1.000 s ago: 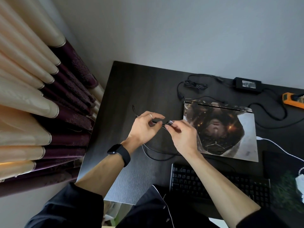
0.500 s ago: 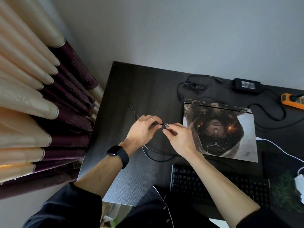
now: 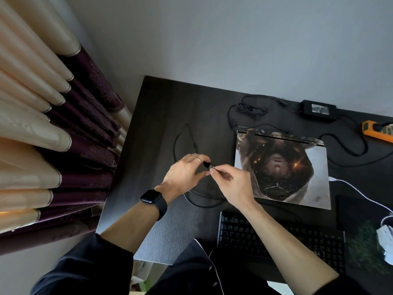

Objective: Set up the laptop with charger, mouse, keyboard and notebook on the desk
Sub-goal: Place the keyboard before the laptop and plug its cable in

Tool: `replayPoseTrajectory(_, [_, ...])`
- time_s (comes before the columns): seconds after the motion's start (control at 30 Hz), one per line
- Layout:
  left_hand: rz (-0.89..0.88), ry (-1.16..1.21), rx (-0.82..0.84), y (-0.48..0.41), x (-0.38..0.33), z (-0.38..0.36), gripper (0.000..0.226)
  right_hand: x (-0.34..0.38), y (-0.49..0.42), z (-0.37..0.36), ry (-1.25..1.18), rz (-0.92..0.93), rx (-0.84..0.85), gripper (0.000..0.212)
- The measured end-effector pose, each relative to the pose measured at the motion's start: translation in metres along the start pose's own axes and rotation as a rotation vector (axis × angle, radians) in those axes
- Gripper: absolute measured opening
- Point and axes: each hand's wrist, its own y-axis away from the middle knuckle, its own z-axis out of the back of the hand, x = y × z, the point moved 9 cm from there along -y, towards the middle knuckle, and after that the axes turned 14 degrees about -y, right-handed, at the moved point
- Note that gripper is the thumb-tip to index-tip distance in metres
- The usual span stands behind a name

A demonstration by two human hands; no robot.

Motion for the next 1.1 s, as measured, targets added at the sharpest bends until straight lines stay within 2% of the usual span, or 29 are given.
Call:
replayPoseTrajectory(0.17, [-0.183,-0.144,-0.081,-0.006,-0.016,-0.001,0.026,-0.029,0.010,0.000,-0.208,-0.228,0.036,0.012])
replayPoseTrajectory(0.37, [-0.395,-0.219,-0.149,-0.014,-0.033,-0.036,0.019,-0.073,0.023,0.013,-0.284,-0.420,0.002,0.010])
replayPoseTrajectory(0.53, [-0.400,-0.191,-0.138,-0.025,-0.031,-0.073,0.021,-0.100,0.014,0.027,-0.242,-0.468,-0.037,0.006])
replayPoseTrajectory(0.73, [-0.350,-0.109,-0.228,-0.025,-0.017,-0.108,0.021,-0.130,-0.006,0.030,-0.190,-0.540,-0.013,0.008])
replayPoseTrajectory(0.87, [-0.302,-0.096,-0.297,-0.030,-0.005,-0.122,0.025,-0.135,-0.021,0.030,-0.069,-0.440,0.007,0.011])
replayPoseTrajectory(1.0, [-0.149,-0.094,-0.394,-0.045,0.007,-0.119,0.024,-0.125,-0.041,0.050,0.108,-0.214,-0.175,0.015])
replayPoseTrajectory(1.1, [-0.110,-0.061,-0.408,-0.058,0.010,-0.121,0.025,-0.124,-0.058,0.062,0.335,-0.088,-0.251,0.018])
